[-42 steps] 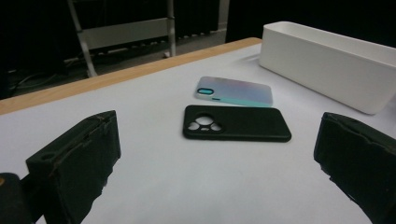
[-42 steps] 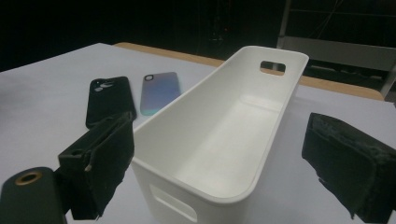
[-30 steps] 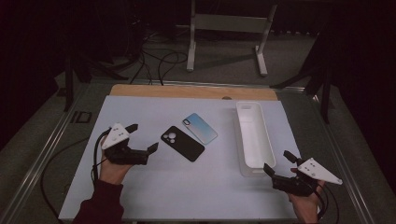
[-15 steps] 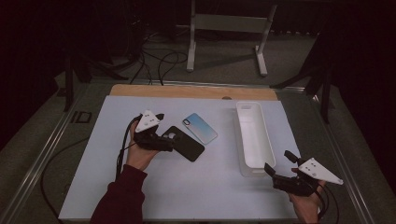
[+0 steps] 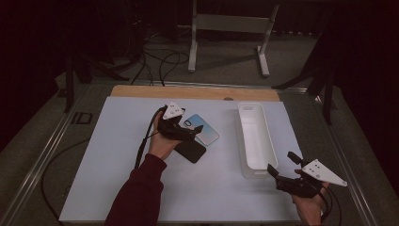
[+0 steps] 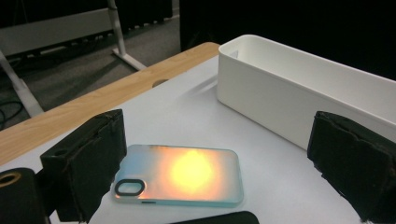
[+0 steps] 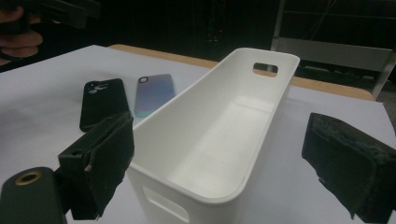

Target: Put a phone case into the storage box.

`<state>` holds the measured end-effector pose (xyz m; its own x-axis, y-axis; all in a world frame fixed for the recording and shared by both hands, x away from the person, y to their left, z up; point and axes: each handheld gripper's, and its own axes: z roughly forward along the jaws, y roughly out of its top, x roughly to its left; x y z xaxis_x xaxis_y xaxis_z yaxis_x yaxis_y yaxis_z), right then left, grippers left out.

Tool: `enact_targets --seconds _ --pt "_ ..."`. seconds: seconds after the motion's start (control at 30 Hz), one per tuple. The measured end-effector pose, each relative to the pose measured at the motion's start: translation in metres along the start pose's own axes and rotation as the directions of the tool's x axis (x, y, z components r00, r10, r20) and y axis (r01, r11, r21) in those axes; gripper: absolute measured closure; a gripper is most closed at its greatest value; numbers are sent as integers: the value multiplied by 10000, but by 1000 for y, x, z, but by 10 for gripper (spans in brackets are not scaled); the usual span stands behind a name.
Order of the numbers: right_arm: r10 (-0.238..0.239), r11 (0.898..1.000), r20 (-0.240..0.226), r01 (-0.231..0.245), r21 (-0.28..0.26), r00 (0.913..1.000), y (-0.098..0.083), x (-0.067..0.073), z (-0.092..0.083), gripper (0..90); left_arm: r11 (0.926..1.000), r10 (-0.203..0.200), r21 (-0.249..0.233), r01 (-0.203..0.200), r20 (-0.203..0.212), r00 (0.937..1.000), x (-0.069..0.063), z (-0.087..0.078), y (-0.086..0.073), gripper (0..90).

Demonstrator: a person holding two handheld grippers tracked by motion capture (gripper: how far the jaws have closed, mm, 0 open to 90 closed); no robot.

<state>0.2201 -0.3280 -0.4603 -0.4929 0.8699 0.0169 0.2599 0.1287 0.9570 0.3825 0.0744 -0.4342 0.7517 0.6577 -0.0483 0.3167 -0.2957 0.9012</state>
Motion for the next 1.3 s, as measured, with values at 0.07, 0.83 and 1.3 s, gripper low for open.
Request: enact_targets --seconds 0.07,0.83,1.3 --pt "11 10000 3 -11 -13 10000 0 0 0 91 9999 -86 96 85 50 10000 3 5 1 62" --pt "29 10000 -92 -29 -21 10000 0 0 1 91 9844 -560 1676 538 87 9984 9 100 6 374" --pt "130 9998 -140 -132 -178 9998 1 -1 0 91 9772 -736 2009 682 194 9971 -4 145 9 656"
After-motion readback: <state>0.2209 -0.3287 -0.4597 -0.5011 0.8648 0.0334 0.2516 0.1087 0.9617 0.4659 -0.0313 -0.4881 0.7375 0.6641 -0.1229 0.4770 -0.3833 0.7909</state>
